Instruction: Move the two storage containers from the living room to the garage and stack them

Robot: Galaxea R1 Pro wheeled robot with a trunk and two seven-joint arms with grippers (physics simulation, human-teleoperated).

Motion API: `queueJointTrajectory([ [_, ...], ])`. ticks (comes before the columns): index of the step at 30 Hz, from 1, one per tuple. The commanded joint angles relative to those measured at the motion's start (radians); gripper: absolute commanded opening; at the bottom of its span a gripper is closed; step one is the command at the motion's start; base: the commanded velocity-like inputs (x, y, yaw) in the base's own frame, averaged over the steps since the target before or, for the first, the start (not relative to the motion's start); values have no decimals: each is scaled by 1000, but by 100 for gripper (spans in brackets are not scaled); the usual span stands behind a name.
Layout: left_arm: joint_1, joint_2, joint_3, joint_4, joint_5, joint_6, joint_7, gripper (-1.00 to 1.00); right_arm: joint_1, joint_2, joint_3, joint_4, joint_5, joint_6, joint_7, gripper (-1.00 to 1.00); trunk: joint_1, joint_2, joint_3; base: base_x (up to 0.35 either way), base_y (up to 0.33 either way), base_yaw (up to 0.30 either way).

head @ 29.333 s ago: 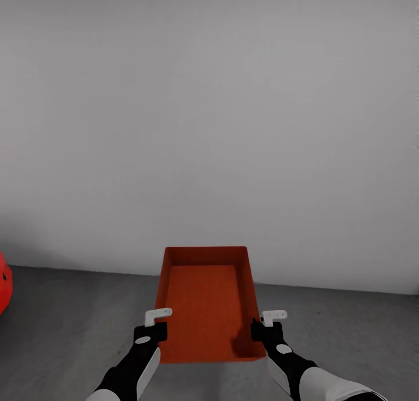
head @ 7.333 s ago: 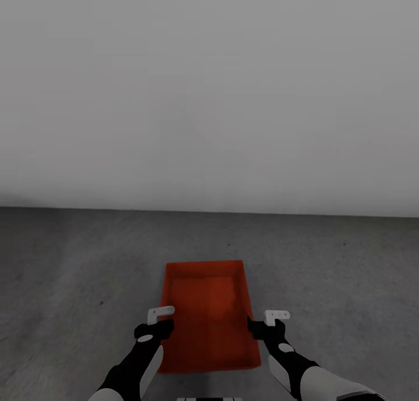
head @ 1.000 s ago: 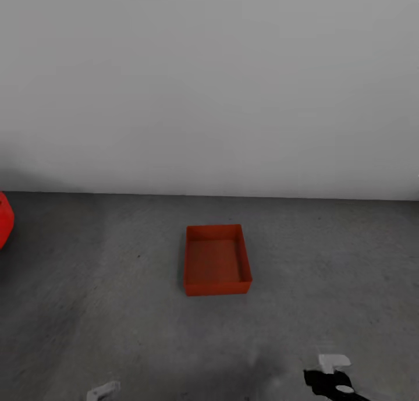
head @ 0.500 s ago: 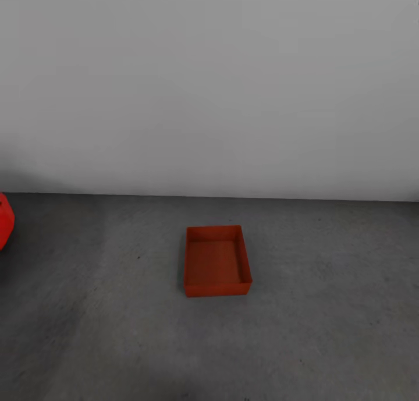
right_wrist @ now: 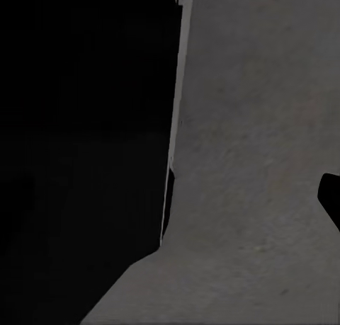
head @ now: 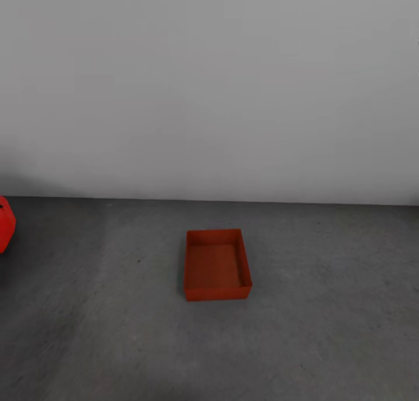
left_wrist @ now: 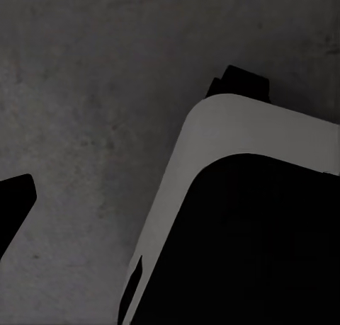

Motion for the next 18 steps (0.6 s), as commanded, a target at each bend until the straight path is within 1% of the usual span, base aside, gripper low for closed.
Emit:
queueJointTrajectory([
  [1,0,0,-1,0,3,-3,2,100,-1,12,8,3,-5,-5,-3,100,0,0,1,0,0,0],
  [3,0,1,-2,0,1,-3,2,100,-1,24,7,3,-7,-5,-3,100,0,0,4,0,0,0],
  [6,0,1,-2,0,0,-3,2,100,-1,32,6,3,-11,-4,-3,100,0,0,9,0,0,0],
  [11,0,0,-2,0,-1,-3,2,100,-1,39,6,3,-7,-3,-3,100,0,0,17,0,0,0],
  [18,0,0,-1,0,0,-3,2,100,-1,39,4,3,-16,-8,-3,100,0,0,29,0,0,0],
])
